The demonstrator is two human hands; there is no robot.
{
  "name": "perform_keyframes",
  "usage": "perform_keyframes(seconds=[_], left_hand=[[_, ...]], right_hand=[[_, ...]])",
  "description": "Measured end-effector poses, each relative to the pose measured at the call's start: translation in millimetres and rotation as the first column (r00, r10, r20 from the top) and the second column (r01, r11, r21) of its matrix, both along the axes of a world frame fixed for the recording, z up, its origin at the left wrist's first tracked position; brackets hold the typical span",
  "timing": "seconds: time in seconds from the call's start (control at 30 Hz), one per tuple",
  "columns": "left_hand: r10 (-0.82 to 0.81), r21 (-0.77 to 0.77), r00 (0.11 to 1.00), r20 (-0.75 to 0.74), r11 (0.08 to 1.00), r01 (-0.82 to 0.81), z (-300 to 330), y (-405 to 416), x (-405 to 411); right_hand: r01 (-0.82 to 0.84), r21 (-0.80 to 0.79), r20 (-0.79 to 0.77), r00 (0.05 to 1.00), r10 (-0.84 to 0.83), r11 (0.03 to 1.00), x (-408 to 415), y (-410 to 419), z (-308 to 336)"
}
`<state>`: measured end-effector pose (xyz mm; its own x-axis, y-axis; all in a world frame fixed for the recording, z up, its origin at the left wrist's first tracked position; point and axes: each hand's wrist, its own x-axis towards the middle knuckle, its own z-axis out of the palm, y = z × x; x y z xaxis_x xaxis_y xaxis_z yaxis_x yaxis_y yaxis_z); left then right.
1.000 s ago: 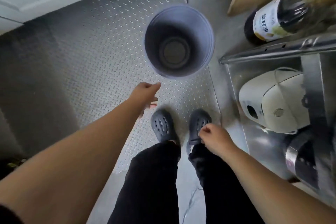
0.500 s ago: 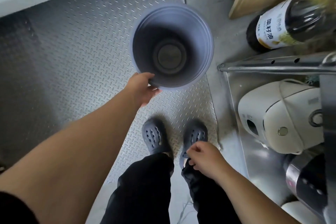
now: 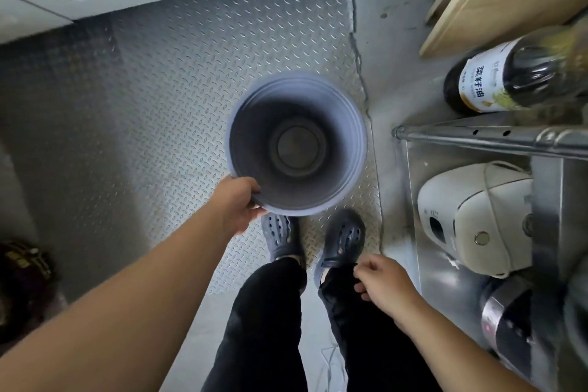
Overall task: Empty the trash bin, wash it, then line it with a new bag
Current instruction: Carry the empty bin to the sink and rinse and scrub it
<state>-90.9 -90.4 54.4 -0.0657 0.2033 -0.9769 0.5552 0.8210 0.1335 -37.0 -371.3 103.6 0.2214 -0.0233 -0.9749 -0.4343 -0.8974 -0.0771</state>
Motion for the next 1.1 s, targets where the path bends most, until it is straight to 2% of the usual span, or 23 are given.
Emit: perform_keyframes(seconds=[0.1, 0.17, 0.3, 0.47, 0.53, 0.67, 0.73, 0.9, 0.97, 1.1], left_hand=[[0.085, -0.004, 0.994, -0.062, 0.996, -0.085, 54, -1, -47], [0.113, 0.039, 0.987, -0.113, 0.993, -0.109, 96, -2, -77], [0.147, 0.113, 0.981, -0.125, 0.985, -0.134, 193, 0, -133], [0.209, 0.127, 0.975, -0.079, 0.972, -0.199, 306, -12, -208], [0.262, 0.137, 0.962, -0.073, 0.958, -0.251, 344, -29, -238], [0.400, 0.152, 0.915, -0.051, 0.909, -0.388, 397, -80, -290], [0.495, 0.161, 0.868, -0.040, 0.860, -0.484, 411, -111, -315], [0.707, 0.219, 0.706, -0.041, 0.696, -0.684, 436, -185, -370], [0.777, 0.224, 0.629, -0.028, 0.618, -0.754, 446, -215, -390], [0.893, 0.250, 0.449, -0.010, 0.437, -0.864, 460, -272, -429]], right_hand=[[-0.213, 0.010, -0.001, 0.977, 0.213, 0.977, 0, 7, 45], [-0.361, 0.009, -0.001, 0.933, 0.361, 0.933, 0, 12, 85], [-0.557, 0.016, 0.062, 0.830, 0.555, 0.831, 2, 27, 176], [-0.689, 0.007, 0.148, 0.718, 0.680, 0.725, -13, 27, 275], [-0.767, -0.011, 0.168, 0.631, 0.757, 0.642, -18, 14, 299], [-0.842, -0.003, 0.160, 0.532, 0.832, 0.539, -20, -16, 326], [-0.901, -0.004, 0.156, 0.427, 0.891, 0.433, -14, -23, 329], [-0.972, -0.130, 0.216, 0.164, 0.963, 0.195, 8, -12, 334], [-0.975, -0.174, 0.227, 0.099, 0.969, 0.141, 9, 2, 340], [-0.992, -0.117, 0.258, 0.016, 0.966, 0.047, -13, 37, 358]])
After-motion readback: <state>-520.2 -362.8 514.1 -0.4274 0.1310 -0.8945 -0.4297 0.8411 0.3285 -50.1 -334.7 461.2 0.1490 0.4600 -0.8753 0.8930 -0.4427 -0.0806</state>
